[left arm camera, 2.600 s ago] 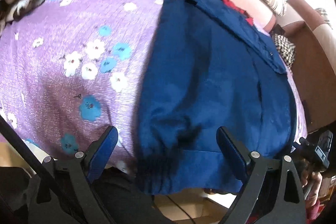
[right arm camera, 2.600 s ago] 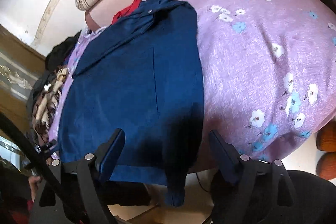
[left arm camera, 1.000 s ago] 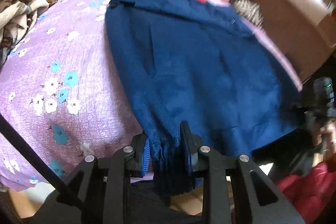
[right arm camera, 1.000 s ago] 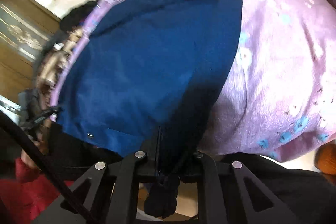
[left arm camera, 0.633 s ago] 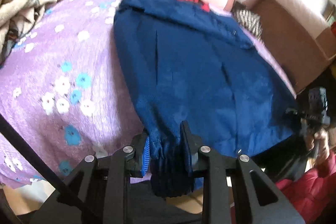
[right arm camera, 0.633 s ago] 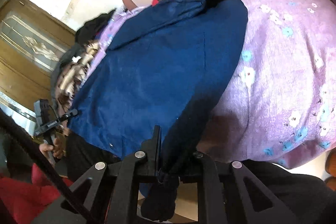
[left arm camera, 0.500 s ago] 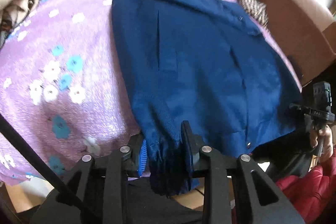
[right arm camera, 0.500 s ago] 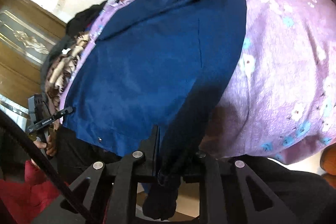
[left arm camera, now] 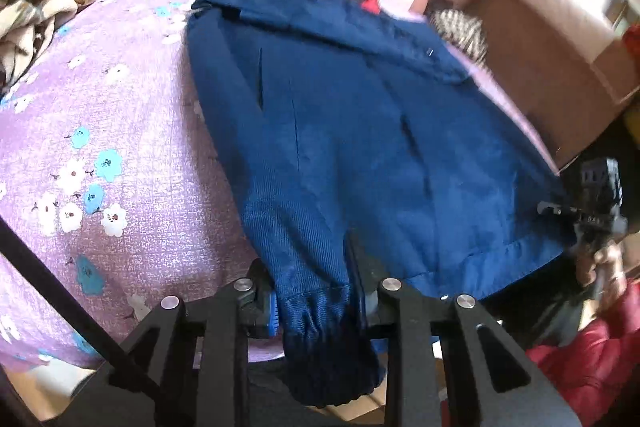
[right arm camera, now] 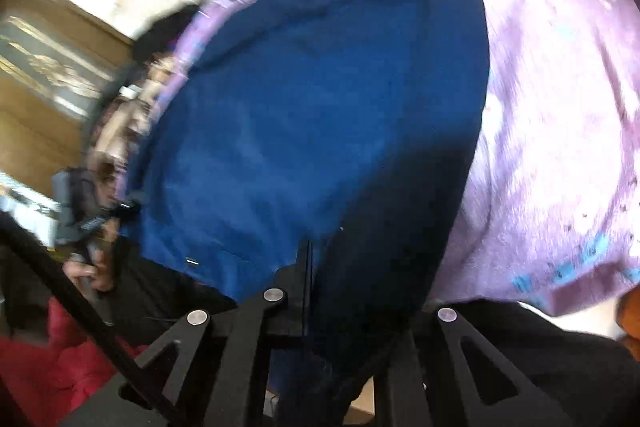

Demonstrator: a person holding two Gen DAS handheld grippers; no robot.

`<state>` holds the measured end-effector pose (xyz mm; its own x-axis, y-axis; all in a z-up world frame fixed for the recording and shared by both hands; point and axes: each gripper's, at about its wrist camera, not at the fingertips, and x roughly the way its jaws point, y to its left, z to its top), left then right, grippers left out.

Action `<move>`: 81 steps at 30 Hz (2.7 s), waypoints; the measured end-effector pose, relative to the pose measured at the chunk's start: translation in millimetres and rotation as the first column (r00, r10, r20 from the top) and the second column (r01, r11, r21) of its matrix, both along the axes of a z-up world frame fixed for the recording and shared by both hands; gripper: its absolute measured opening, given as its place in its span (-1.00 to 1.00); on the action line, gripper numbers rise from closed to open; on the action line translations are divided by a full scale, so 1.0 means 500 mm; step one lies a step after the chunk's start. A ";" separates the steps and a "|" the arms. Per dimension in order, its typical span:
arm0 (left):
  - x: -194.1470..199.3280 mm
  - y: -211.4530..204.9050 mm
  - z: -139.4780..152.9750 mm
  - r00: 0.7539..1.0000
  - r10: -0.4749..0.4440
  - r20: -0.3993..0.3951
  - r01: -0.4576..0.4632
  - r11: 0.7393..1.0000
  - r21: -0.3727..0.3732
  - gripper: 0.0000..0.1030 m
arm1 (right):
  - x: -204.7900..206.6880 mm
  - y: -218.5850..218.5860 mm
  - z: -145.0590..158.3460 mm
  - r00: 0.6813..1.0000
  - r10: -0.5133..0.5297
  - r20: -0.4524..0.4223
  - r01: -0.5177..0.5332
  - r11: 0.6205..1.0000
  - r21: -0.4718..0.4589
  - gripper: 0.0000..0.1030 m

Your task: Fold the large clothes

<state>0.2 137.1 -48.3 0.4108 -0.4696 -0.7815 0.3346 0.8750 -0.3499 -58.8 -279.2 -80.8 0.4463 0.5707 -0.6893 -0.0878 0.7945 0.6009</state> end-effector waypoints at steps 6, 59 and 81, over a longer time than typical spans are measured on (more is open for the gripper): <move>-0.015 0.049 0.066 0.993 0.049 0.105 -0.038 0.994 -0.103 -0.51 | -0.026 -0.028 0.076 0.977 0.012 0.212 -0.047 0.986 0.158 -0.81; 0.793 0.030 0.170 0.926 0.373 -0.056 -0.378 0.917 -0.128 -0.49 | 0.632 -0.274 0.188 0.928 -0.371 0.028 0.307 0.806 0.507 -0.79; 0.882 -0.140 0.127 0.976 0.170 0.133 -0.167 0.985 -0.040 0.53 | 0.847 -0.215 0.127 0.965 -0.218 0.144 0.208 0.975 0.081 -0.06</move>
